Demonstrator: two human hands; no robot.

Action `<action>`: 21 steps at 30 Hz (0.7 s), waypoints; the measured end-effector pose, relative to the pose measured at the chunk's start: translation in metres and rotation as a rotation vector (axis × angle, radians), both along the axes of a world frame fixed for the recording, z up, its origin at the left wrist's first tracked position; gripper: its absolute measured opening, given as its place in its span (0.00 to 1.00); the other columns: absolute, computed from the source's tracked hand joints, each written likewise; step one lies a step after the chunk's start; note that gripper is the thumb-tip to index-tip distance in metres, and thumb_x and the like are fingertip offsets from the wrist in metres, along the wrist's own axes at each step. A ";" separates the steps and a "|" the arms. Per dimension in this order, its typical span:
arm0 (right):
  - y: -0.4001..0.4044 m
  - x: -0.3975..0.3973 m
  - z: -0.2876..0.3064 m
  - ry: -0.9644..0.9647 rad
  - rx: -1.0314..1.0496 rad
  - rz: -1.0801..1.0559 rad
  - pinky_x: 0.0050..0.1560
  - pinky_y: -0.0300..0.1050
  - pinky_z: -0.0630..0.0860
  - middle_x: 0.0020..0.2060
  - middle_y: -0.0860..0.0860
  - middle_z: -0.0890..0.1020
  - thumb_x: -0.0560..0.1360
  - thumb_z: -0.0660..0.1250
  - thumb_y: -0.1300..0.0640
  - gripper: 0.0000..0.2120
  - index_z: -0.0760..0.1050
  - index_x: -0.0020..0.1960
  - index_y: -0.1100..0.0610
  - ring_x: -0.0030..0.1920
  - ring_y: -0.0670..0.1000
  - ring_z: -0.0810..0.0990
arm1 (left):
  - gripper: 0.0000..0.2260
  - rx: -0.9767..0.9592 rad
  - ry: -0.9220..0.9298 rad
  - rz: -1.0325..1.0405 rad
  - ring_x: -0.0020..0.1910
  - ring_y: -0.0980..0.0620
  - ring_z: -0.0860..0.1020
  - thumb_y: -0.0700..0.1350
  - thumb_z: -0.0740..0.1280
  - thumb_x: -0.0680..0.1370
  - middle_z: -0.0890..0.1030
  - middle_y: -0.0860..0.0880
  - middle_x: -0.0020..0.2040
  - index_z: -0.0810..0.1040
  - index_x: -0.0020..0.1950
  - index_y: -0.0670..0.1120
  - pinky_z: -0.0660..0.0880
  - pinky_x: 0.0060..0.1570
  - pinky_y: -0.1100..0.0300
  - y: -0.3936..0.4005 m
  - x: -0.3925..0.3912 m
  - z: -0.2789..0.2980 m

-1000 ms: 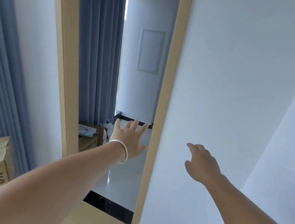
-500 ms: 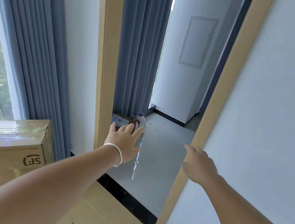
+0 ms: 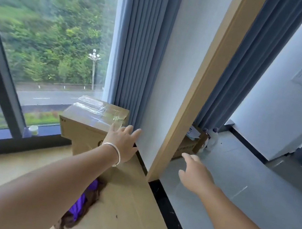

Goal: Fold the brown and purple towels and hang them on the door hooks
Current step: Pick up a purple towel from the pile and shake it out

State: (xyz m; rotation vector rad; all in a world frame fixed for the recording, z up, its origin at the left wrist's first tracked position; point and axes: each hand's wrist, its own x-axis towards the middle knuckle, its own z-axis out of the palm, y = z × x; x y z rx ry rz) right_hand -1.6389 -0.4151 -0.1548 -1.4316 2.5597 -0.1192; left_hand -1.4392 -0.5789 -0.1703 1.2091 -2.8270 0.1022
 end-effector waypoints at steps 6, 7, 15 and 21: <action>-0.095 0.049 -0.051 -0.092 0.107 0.221 0.64 0.50 0.68 0.73 0.49 0.62 0.79 0.57 0.54 0.27 0.55 0.77 0.49 0.69 0.55 0.66 | 0.28 0.146 -0.090 0.290 0.71 0.47 0.66 0.58 0.57 0.80 0.63 0.48 0.74 0.52 0.77 0.54 0.53 0.71 0.39 -0.041 0.061 -0.058; -0.110 0.054 -0.059 -0.108 0.125 0.253 0.63 0.49 0.68 0.73 0.49 0.61 0.79 0.57 0.54 0.28 0.55 0.77 0.48 0.68 0.55 0.66 | 0.28 0.167 -0.100 0.334 0.71 0.48 0.66 0.59 0.57 0.79 0.63 0.49 0.74 0.53 0.77 0.54 0.54 0.71 0.40 -0.046 0.067 -0.067; -0.227 0.068 -0.119 -0.177 0.188 0.523 0.64 0.50 0.69 0.71 0.51 0.65 0.78 0.58 0.54 0.27 0.58 0.76 0.49 0.67 0.55 0.68 | 0.25 0.318 -0.120 0.727 0.67 0.47 0.69 0.58 0.56 0.80 0.66 0.50 0.72 0.55 0.76 0.54 0.61 0.66 0.44 -0.077 0.096 -0.119; -0.290 0.066 -0.160 -0.212 0.330 0.770 0.65 0.50 0.68 0.69 0.52 0.67 0.77 0.58 0.55 0.26 0.59 0.75 0.50 0.68 0.55 0.67 | 0.26 0.485 -0.138 0.979 0.67 0.47 0.69 0.58 0.56 0.80 0.66 0.49 0.71 0.56 0.76 0.53 0.61 0.65 0.47 -0.080 0.071 -0.150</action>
